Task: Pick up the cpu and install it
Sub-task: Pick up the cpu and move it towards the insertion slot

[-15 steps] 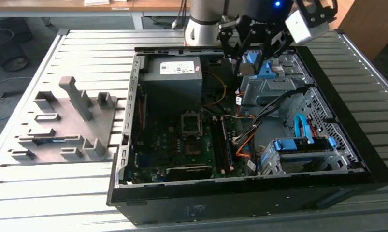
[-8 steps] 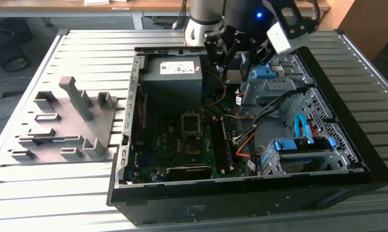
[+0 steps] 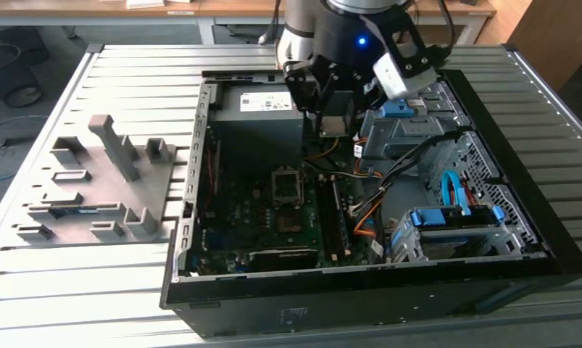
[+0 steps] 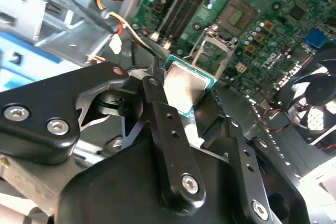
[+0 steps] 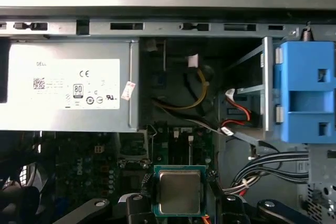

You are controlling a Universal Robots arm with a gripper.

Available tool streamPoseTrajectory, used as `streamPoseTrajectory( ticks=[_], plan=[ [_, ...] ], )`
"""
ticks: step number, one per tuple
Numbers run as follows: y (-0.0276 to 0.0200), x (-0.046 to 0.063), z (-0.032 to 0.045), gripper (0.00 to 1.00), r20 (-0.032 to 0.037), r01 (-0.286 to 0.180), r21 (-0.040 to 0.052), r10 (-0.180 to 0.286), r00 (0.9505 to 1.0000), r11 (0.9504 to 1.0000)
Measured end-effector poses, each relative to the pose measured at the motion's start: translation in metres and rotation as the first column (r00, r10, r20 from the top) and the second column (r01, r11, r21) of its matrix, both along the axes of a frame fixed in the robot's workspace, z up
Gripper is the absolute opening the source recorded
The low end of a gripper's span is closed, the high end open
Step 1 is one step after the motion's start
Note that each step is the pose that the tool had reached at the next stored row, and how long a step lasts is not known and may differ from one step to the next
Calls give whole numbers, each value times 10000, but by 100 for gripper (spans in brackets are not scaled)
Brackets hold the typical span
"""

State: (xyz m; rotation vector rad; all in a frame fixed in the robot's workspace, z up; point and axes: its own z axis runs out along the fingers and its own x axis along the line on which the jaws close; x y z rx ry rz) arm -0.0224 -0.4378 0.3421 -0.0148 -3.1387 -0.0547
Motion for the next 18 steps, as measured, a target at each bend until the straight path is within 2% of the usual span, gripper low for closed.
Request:
streamPoseTrajectory(
  ticks=[6,14,18],
  plan=[
    [-82,-112,-109,47,-1,2,-1,-2,10000,10000],
    [-205,-177,-255,47,0,1,2,-1,10000,10000],
    [-243,-186,-329,47,0,1,1,-1,10000,10000]
  ],
)
